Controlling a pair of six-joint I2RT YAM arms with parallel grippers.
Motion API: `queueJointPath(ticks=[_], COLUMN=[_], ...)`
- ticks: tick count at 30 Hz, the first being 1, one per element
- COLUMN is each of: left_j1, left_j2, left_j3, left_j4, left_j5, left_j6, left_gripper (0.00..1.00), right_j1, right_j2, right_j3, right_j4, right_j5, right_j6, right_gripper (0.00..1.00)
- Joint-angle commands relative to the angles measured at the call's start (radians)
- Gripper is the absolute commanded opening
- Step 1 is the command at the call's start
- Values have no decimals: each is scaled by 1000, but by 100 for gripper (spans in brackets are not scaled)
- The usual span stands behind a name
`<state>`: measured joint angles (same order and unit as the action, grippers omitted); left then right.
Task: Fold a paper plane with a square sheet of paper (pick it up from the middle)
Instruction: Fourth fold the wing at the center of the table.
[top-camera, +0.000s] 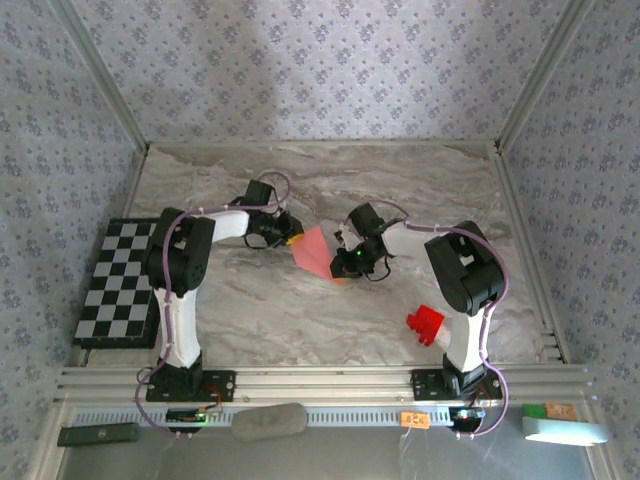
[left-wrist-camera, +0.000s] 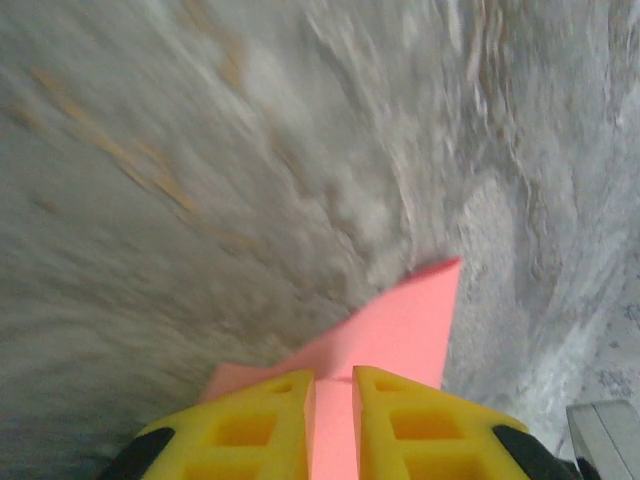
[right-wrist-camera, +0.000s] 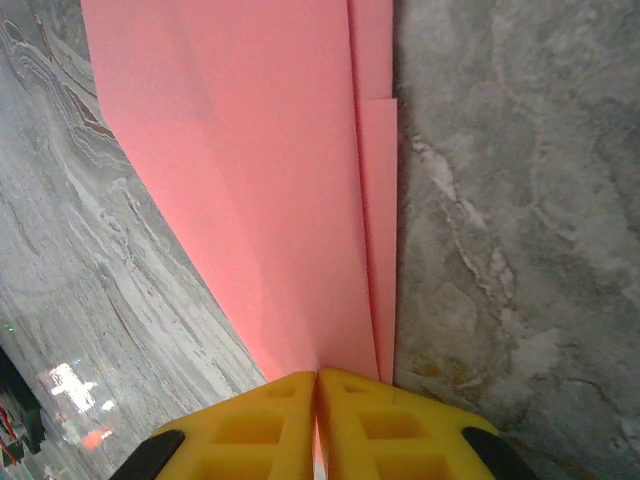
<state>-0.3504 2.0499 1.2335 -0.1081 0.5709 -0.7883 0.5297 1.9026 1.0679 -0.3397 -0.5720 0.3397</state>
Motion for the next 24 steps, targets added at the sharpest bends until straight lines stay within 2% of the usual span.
queueJointPath(ticks=[1,5,8,14,20,24], left_j1=[47,59,55,-7,-126,-163], left_j2=[36,3,-78,-220,-193,-130], left_j3=[28,71,80,9,-59,-54], left_j4=[-87,-109,-111,-83,-6,9], left_j5=[-134,-112,-105,-131,-112,-115], left_j6=[75,78,56,-4,-89,-102], left_gripper=[18,18,18,18,13,10], right_j1=[-16,-17,-16,-14,-14,-15], right_j2=[46,41,43,58,62,60], right_j3=[-69,-68,-63,-54,-48,-47], right_j4=[-174,-155,-145,-144,-141,-135], right_j5=[150,139,133,126,118,107], right_j6=[-10,-2,8,12,10,9], right_gripper=[14,14,14,14,14,14])
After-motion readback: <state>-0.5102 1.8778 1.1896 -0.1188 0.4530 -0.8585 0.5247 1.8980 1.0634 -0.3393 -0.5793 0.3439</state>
